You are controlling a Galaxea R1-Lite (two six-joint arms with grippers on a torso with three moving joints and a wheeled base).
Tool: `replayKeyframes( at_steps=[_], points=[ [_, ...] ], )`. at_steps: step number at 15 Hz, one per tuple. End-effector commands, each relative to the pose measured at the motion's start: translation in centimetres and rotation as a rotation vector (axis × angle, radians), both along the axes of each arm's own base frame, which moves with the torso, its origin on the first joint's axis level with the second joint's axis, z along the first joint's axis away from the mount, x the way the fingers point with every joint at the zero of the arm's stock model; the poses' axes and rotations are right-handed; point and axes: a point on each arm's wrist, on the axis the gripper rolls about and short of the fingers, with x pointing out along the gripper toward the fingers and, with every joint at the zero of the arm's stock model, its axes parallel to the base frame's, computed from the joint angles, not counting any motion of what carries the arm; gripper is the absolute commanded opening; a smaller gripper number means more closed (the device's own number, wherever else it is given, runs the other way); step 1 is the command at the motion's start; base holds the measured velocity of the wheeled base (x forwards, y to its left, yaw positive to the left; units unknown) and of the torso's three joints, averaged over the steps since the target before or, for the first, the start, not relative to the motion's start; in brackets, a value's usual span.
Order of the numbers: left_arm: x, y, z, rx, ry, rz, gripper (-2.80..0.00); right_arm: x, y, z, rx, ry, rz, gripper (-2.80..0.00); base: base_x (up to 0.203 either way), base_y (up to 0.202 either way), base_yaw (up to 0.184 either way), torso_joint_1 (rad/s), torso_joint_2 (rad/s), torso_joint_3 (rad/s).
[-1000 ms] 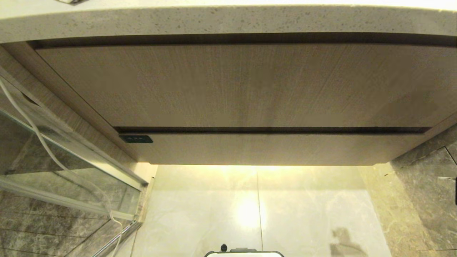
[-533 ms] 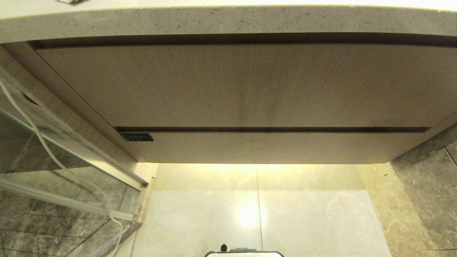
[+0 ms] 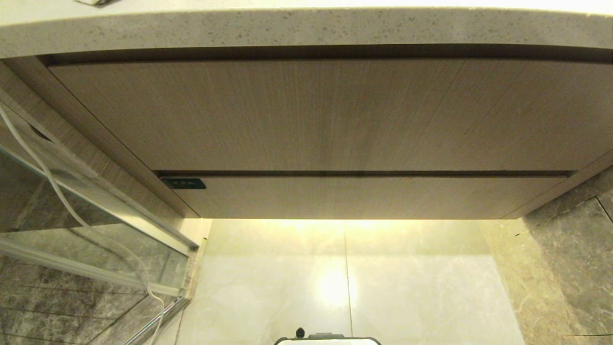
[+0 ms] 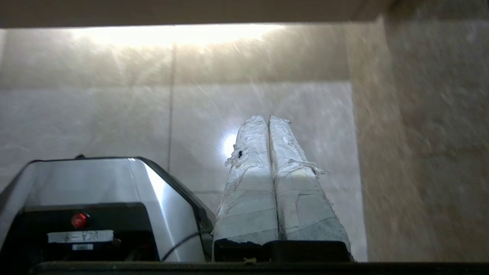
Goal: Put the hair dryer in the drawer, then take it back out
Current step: Pull open the drawer
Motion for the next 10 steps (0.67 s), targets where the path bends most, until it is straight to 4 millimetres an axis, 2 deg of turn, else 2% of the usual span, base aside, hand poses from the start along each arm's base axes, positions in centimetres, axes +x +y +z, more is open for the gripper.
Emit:
replayKeyframes(
  at_steps=[1,10],
  points=[
    [0.00,0.00,0.00,-0.001,0.000,0.000,-2.80,-0.83,0.08,-0.91,0.000,-0.111,0.046,-2.80,0.000,0.000,0.000,0.000,0.00,0.000],
    [0.00,0.00,0.00,-0.001,0.000,0.000,-2.80,-0.71,0.12,-1.44,0.029,-0.157,0.059,-2.80,0.000,0.000,0.000,0.000,0.00,0.000]
  ],
)
